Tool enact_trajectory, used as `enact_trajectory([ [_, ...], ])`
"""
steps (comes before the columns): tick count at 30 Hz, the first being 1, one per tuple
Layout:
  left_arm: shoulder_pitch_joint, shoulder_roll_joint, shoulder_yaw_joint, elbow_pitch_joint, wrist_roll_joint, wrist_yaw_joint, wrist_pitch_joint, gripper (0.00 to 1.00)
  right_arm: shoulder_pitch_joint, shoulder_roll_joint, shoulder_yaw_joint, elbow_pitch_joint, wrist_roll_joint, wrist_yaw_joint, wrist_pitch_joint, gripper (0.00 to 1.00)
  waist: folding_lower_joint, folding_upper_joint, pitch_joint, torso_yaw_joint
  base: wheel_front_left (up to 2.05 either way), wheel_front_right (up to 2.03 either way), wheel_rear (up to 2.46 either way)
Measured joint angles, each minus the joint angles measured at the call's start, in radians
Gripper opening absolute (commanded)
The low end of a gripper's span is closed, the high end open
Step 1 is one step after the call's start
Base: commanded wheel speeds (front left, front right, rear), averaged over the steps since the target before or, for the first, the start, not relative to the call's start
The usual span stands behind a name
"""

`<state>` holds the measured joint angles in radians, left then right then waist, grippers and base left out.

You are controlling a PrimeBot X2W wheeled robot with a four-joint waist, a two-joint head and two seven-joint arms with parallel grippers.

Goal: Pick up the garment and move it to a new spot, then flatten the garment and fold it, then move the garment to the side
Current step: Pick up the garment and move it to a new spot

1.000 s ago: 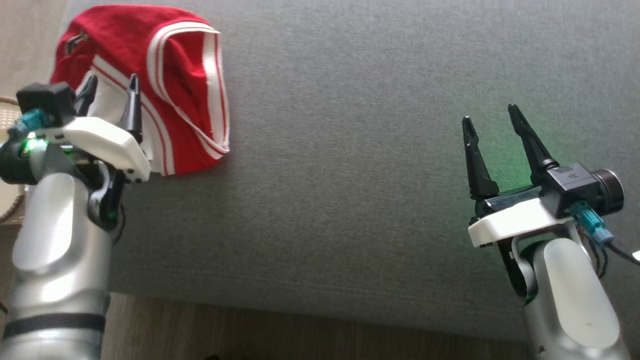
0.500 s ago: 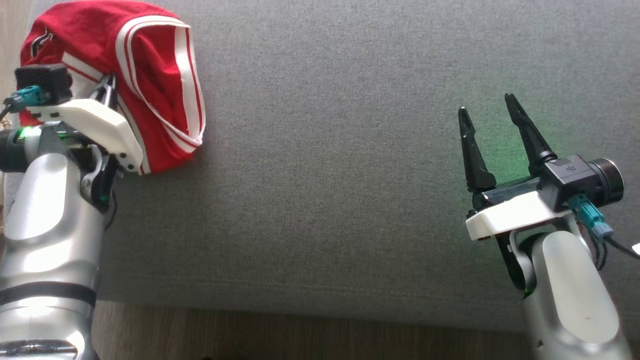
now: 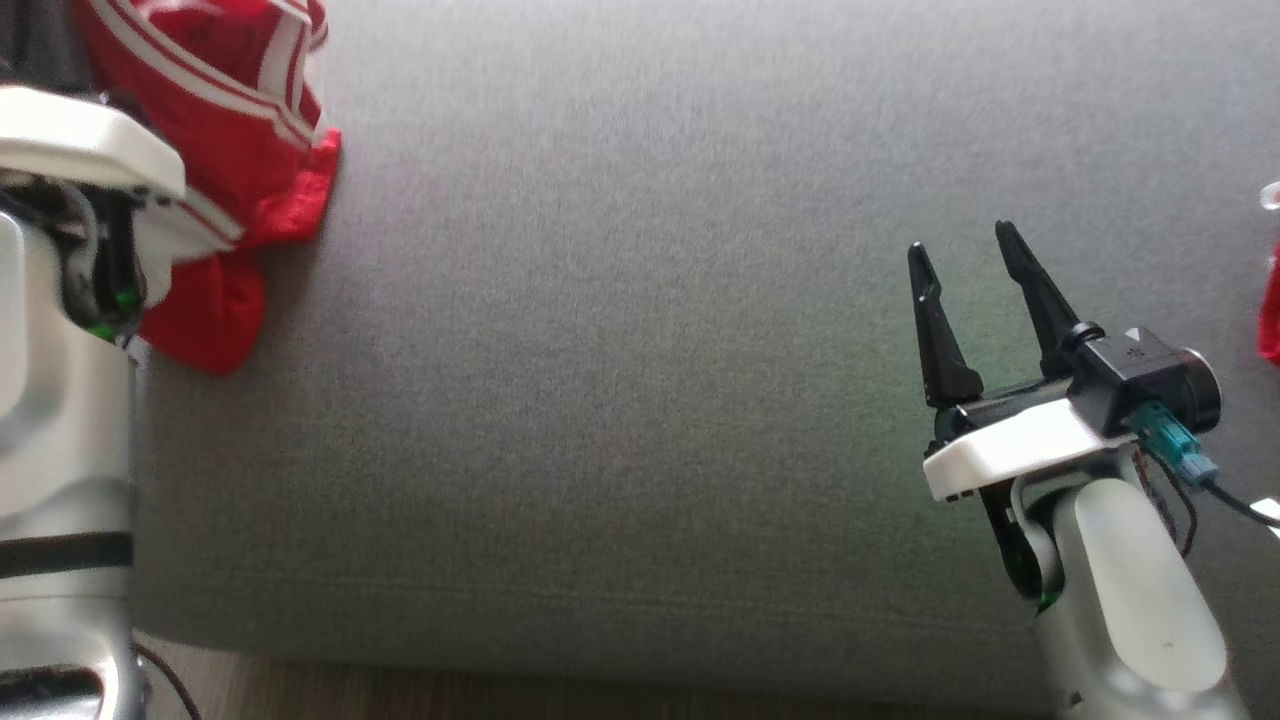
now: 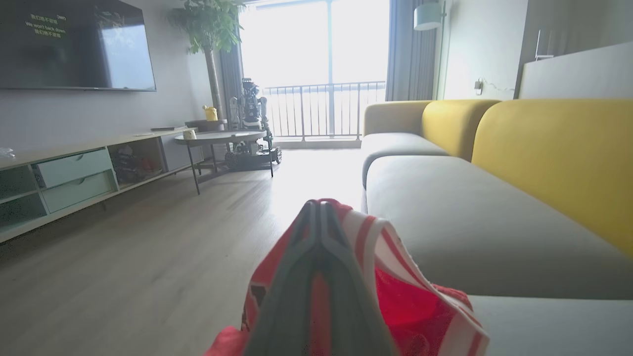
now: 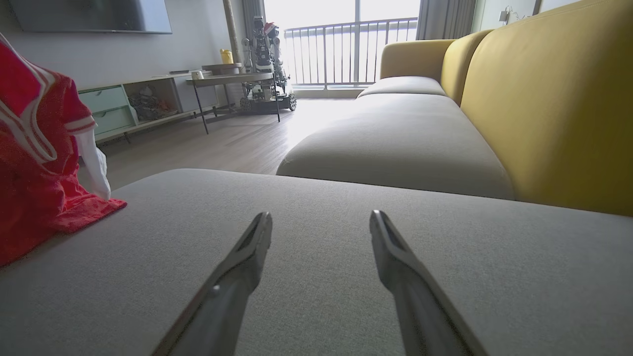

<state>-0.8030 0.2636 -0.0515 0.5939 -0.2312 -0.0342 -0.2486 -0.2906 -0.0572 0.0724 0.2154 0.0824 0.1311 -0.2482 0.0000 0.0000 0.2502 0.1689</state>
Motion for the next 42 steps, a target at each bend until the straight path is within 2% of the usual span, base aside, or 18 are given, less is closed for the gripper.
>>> enact_trajectory([
  [8, 0.076, 0.013, 0.003, -0.238, -0.018, 0.001, 0.013, 0.0, 0.029, 0.0, -0.005, 0.008, 0.037, 0.0, -0.004, 1.0, -0.0001, 0.0, -0.076, -0.037, 0.0, 0.0, 0.0],
  [18, 0.129, -0.054, -0.083, -0.479, -0.036, 0.008, 0.133, 0.0, 0.035, 0.001, -0.051, -0.049, 0.052, 0.0, -0.004, 1.0, -0.0001, 0.0, -0.078, -0.144, 0.0, 0.0, 0.0],
  [28, 0.131, -0.157, -0.176, -0.492, -0.034, 0.045, 0.146, 0.0, 0.024, 0.002, -0.075, -0.123, 0.078, 0.0, -0.004, 1.0, 0.0, 0.0, -0.02, -0.279, 0.0, 0.0, 0.0],
  [32, 0.107, -0.2, -0.237, -0.44, -0.034, 0.054, 0.123, 0.0, 0.002, 0.002, -0.07, -0.147, 0.096, 0.0, -0.004, 1.0, 0.0, 0.0, 0.011, -0.335, 0.0, 0.0, 0.0],
  [36, 0.079, -0.216, -0.292, -0.359, -0.042, 0.075, 0.08, 0.0, -0.006, 0.002, -0.066, -0.152, 0.109, 0.0, -0.004, 1.0, 0.0, 0.0, 0.037, -0.389, 0.0, 0.0, 0.0],
  [37, 0.075, -0.217, -0.31, -0.335, -0.049, 0.079, 0.072, 0.44, -0.006, 0.002, -0.065, -0.152, 0.114, 0.0, -0.004, 1.0, 0.0, 0.0, 0.043, -0.402, 0.0, 0.0, 0.0],
  [38, 0.073, -0.218, -0.332, -0.307, -0.051, 0.085, 0.067, 1.0, -0.006, 0.002, -0.065, -0.153, 0.116, 0.0, -0.004, 1.0, 0.0, 0.0, 0.048, -0.413, 0.0, 0.0, 0.0],
  [42, 0.073, -0.224, -0.418, -0.189, -0.052, 0.088, 0.06, 1.0, -0.006, 0.002, -0.066, -0.153, 0.123, 0.0, -0.004, 1.0, 0.0, 0.0, 0.06, -0.446, 0.0, 0.0, 0.0],
])
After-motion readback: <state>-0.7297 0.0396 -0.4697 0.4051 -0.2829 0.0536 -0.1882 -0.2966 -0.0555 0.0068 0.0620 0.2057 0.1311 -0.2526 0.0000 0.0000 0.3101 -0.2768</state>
